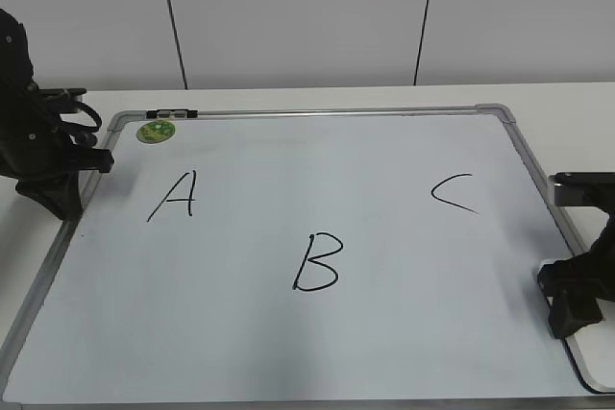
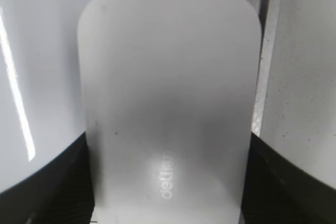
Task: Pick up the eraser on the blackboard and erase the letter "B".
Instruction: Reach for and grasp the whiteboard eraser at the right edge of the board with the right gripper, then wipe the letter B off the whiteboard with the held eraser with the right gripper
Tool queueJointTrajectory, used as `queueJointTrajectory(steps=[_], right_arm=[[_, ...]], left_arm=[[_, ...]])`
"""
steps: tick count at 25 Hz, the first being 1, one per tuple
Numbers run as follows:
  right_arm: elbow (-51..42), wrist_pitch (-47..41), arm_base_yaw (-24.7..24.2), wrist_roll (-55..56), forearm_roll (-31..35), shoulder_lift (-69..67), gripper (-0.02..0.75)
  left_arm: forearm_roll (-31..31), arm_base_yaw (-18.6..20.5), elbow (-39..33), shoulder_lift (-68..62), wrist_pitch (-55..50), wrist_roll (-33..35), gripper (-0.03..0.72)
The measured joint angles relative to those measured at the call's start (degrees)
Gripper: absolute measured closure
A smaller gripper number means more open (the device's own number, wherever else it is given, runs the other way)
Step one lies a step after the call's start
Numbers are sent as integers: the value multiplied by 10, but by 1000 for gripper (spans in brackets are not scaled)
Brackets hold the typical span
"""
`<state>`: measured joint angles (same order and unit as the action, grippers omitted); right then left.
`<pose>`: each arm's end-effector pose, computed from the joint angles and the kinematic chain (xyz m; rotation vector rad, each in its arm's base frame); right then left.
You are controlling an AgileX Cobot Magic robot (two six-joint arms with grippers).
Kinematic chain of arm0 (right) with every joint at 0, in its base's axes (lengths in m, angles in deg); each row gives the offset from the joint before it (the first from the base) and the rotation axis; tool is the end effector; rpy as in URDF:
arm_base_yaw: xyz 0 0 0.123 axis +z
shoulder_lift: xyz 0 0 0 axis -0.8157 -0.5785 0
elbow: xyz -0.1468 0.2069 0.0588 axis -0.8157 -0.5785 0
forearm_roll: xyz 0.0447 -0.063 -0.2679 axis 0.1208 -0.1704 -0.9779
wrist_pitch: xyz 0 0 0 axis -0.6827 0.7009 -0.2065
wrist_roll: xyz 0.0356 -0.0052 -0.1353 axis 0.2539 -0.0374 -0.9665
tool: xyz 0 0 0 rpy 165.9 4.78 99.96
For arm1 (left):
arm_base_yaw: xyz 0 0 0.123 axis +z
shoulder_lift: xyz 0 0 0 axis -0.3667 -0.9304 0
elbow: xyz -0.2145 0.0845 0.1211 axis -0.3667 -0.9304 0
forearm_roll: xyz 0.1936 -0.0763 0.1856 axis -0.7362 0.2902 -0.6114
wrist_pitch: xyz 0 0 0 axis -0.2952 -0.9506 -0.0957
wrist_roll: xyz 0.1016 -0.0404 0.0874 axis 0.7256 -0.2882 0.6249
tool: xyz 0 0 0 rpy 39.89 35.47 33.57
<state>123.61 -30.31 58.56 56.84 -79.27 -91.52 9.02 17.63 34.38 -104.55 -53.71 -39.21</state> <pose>0.2798 0.0223 0.0493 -0.0255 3.0896 0.0407 0.4307 -0.0333 0.0435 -0.0418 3.0594 -0.0544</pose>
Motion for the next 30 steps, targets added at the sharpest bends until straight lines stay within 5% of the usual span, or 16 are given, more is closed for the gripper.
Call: queueJointTrajectory(steps=[12,30], right_arm=[[67,-80,9,0,0,-6,223],[463,-236,191,-5,8,-238,223]], left_arm=[[0,0,0,0,0,0,666],[0,0,0,0,0,0,666]])
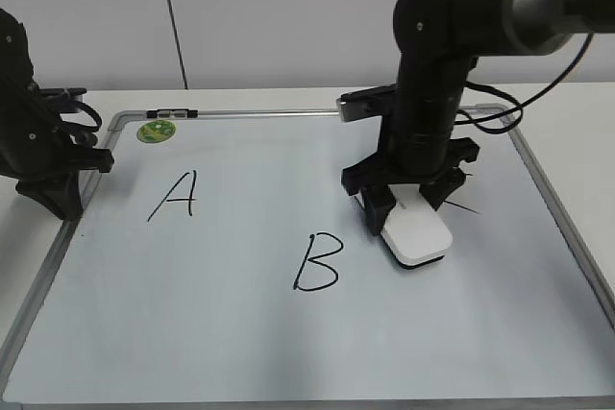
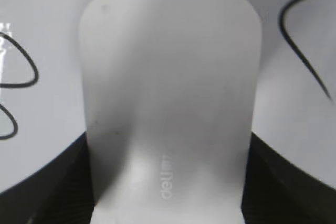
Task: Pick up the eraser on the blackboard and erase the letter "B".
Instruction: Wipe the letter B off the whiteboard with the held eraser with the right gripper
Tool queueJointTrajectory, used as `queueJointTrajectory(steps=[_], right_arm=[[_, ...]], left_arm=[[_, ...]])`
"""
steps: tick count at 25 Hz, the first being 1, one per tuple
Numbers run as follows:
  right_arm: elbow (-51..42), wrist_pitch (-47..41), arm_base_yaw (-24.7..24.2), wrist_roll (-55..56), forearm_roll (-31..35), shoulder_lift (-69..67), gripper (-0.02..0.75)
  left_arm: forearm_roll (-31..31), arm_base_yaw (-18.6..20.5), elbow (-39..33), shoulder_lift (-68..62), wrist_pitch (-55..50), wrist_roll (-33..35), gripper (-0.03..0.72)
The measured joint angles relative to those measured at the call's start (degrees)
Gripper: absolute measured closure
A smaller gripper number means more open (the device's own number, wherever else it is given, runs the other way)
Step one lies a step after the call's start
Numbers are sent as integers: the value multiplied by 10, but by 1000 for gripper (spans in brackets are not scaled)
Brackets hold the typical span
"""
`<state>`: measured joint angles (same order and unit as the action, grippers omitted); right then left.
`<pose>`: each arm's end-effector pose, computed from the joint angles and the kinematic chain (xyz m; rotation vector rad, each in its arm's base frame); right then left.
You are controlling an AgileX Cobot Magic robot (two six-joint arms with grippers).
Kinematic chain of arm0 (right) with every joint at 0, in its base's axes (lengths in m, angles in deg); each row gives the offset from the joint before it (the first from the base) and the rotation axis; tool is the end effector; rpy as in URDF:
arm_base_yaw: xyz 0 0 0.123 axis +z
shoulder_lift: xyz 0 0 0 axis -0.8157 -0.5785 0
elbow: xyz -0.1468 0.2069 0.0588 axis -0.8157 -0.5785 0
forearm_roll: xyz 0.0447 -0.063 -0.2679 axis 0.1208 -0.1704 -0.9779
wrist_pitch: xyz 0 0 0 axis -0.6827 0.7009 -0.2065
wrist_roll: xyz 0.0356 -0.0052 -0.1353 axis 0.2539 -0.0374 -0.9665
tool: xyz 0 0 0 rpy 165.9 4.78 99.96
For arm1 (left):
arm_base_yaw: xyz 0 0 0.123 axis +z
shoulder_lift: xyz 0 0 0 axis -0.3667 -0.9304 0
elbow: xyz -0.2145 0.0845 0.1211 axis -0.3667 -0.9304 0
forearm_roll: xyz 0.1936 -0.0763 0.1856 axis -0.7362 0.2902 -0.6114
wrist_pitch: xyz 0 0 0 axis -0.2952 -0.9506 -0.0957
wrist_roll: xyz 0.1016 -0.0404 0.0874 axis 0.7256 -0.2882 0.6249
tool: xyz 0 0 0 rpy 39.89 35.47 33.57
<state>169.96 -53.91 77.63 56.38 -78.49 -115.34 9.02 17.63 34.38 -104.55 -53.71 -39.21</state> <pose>0.3931 0.1734 0.0952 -0.5628 3.0653 0.0789 0.4307 -0.0333 0.0435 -0.0418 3.0594 -0.0544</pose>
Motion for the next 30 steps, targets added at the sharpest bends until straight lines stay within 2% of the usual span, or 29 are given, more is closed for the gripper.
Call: queueJointTrajectory(steps=[7,18,30], right_arm=[[58,-9,44,0,1,-71,223],[70,-19,58,6,3,-81,223],[71,-8,148,11,4,-84,223]], left_arm=[[0,0,0,0,0,0,666],[4,0,0,0,0,0,666],[10,0,0,0,0,0,667]])
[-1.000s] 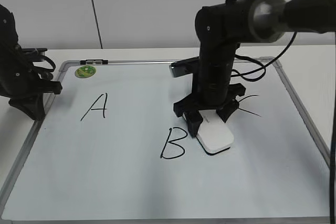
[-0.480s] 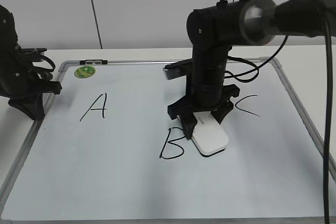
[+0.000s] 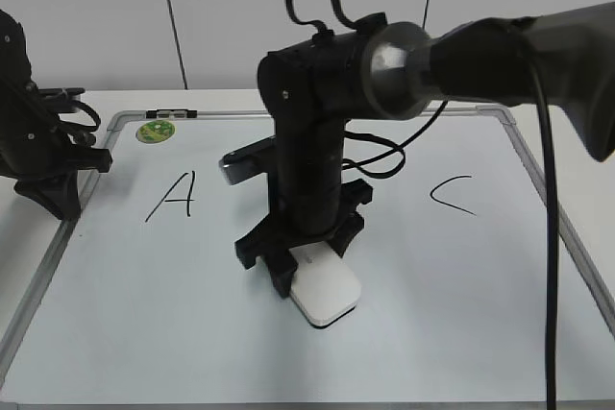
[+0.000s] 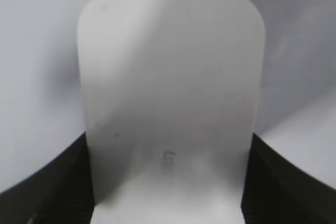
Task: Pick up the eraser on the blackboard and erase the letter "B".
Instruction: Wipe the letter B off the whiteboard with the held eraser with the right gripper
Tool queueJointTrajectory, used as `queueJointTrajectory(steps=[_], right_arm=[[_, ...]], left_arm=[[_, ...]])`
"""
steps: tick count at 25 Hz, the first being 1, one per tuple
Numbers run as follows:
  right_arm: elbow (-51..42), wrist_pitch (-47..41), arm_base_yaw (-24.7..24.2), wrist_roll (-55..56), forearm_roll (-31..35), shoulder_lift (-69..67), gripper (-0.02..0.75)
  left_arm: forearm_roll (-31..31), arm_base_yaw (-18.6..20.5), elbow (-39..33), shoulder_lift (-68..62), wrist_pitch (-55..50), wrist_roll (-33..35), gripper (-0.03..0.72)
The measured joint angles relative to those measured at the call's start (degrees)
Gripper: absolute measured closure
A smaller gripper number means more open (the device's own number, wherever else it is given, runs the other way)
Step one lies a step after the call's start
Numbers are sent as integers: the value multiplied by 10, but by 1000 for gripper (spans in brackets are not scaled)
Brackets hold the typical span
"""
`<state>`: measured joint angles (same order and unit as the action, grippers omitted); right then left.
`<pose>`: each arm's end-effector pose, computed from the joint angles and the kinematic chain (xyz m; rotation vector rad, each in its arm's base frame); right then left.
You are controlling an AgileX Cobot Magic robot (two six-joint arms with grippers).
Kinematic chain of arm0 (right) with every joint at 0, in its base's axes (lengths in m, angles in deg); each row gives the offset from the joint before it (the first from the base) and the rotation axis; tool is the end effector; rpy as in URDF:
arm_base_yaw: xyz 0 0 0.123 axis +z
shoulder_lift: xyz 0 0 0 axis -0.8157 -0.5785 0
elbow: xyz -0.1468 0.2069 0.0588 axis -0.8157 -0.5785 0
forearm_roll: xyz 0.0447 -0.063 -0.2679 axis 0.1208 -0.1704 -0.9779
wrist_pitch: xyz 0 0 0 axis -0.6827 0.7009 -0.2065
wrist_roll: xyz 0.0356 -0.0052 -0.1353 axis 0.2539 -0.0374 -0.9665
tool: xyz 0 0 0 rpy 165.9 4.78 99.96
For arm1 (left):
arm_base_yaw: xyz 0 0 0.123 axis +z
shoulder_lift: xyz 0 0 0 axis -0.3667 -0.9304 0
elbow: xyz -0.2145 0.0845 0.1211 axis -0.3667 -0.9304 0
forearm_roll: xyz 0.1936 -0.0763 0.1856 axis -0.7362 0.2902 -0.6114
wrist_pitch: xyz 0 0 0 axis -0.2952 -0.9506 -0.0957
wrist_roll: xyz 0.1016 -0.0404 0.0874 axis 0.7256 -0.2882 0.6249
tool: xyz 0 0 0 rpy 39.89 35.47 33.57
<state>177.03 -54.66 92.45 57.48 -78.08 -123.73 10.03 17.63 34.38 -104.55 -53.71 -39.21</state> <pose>0.3516 0.2817 0.0633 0.9216 -2.9823 -0.0737 0.4306 -0.0353 0.0436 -0.0572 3.0597 -0.0765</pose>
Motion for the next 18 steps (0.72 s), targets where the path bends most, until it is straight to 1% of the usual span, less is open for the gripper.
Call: queueJointTrajectory(steps=[6,8,14,18], right_arm=[[0,6,59,1,5,-1,223],[0,6,64,4,0,-1,223],[0,1,60,73,-32,-2,223],[0,-7,36,88,-39,-2,223]], left_arm=[[0,0,0,0,0,0,668],[0,0,0,0,0,0,668],[2,0,0,0,2,0,668],[8,0,0,0,6,0,668]])
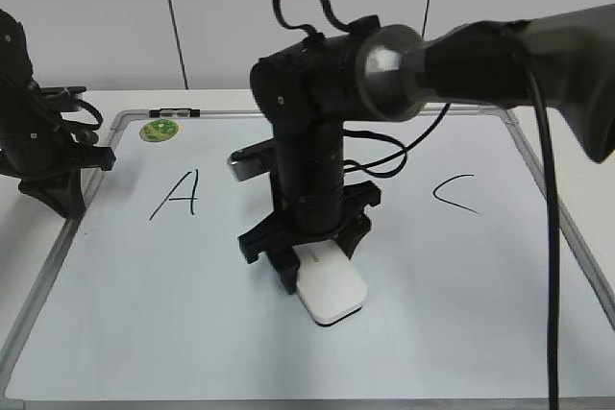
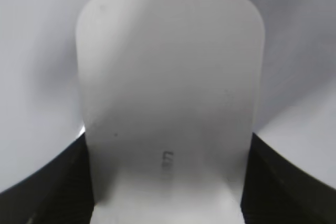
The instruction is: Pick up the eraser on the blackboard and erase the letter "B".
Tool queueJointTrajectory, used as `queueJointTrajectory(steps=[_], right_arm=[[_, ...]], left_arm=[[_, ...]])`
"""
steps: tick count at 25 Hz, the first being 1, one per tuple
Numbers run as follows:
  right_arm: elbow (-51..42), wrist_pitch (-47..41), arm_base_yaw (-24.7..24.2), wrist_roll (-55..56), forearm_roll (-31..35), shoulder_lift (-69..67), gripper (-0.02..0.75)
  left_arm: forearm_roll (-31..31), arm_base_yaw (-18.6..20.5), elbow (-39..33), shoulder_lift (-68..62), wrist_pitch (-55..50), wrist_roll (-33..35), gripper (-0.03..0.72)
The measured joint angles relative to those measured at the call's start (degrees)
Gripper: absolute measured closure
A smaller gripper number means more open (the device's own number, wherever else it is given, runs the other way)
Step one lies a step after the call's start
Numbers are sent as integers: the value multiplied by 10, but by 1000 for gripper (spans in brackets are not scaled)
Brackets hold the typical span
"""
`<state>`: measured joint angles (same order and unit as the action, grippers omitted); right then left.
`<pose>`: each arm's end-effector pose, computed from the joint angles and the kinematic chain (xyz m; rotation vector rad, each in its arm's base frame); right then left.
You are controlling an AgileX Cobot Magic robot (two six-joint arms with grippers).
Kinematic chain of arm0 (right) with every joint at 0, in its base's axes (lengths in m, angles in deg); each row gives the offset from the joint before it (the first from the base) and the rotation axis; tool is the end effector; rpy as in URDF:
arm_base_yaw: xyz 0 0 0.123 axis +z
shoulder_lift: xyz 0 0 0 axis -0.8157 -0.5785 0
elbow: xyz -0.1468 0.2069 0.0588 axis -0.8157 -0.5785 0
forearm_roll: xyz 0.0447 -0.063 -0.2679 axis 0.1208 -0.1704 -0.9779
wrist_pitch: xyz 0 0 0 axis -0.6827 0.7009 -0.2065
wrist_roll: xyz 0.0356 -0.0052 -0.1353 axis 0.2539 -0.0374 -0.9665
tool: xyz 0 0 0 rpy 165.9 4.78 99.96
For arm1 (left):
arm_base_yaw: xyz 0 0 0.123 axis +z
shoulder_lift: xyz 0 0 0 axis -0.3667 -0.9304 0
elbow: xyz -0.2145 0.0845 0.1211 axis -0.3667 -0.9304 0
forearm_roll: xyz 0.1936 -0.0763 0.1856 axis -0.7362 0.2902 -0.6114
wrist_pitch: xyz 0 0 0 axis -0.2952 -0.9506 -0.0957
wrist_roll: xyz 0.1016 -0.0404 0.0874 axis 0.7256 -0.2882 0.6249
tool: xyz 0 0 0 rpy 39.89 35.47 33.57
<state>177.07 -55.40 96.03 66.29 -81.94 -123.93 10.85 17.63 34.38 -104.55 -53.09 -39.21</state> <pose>0.3376 0.2954 0.0618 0.8291 -3.0183 0.0268 0.4321 -0.0369 0.0438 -0.0700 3.0490 -0.0950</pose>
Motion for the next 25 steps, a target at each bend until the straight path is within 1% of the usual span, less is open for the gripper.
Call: queueJointTrajectory(steps=[1,4,8,12,16,21,25], right_arm=[[1,-4,-17,1,-2,0,223],[1,-9,-48,2,-10,0,223],[2,-14,-82,5,-26,0,223],[2,-16,-102,11,-40,1,223],[-4,-18,-111,19,-59,15,223],[-33,-22,-134,21,-72,80,224],[-122,6,-190,26,-72,159,224]], left_arm=[[1,0,0,0,1,0,668],[2,0,0,0,1,0,668],[2,0,0,0,2,0,668],[2,0,0,0,2,1,668],[2,0,0,0,2,1,668],[2,0,0,0,2,1,668],[2,0,0,0,2,1,668]])
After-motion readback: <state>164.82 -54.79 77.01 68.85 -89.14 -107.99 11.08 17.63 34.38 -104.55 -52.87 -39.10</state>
